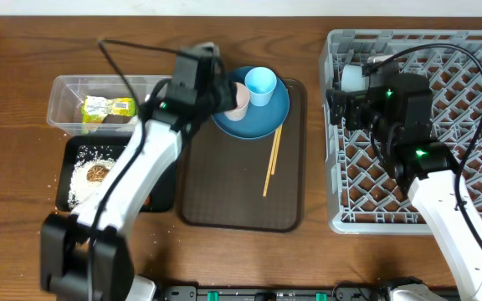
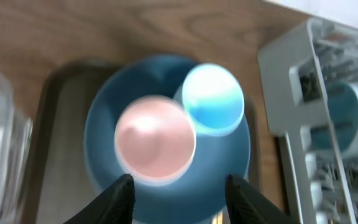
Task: Sort waste into correct bins and load items into the dishwasher rack
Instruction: 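Move the left gripper to the pink cup on the blue plate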
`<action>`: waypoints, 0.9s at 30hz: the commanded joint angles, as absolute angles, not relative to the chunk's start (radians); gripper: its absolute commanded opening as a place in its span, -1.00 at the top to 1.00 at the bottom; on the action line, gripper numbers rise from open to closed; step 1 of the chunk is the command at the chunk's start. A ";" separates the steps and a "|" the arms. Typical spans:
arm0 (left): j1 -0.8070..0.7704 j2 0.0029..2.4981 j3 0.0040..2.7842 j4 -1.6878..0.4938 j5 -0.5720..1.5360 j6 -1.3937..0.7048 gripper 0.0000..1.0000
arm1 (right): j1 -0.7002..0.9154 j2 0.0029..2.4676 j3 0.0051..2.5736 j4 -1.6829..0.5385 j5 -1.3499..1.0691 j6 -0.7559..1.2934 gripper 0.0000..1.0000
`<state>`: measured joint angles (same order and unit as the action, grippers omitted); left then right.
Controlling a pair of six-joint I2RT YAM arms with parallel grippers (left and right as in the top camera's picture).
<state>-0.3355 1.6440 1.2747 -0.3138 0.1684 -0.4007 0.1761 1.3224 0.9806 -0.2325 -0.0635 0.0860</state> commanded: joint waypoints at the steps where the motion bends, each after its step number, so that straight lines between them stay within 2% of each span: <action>1: -0.334 1.730 1.305 -0.305 0.087 -0.413 0.05 | 0.185 1.315 0.986 -0.250 -0.079 0.100 -0.98; 5: -0.334 1.775 1.305 -0.305 0.013 -0.413 0.05 | 0.184 1.315 0.986 -0.267 -0.079 0.100 -0.98; 23: -0.336 1.937 1.297 -0.266 0.014 -0.418 0.05 | 0.184 1.315 0.986 -0.286 -0.079 0.100 -0.98; 27: -0.336 1.929 1.298 -0.266 0.014 -0.417 0.70 | 0.184 1.315 0.986 -0.286 -0.079 0.099 -0.99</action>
<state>-0.3359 1.9377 1.2945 -0.2703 0.0345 -0.4191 0.1761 1.3224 0.9806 -0.2836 -0.0723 0.0875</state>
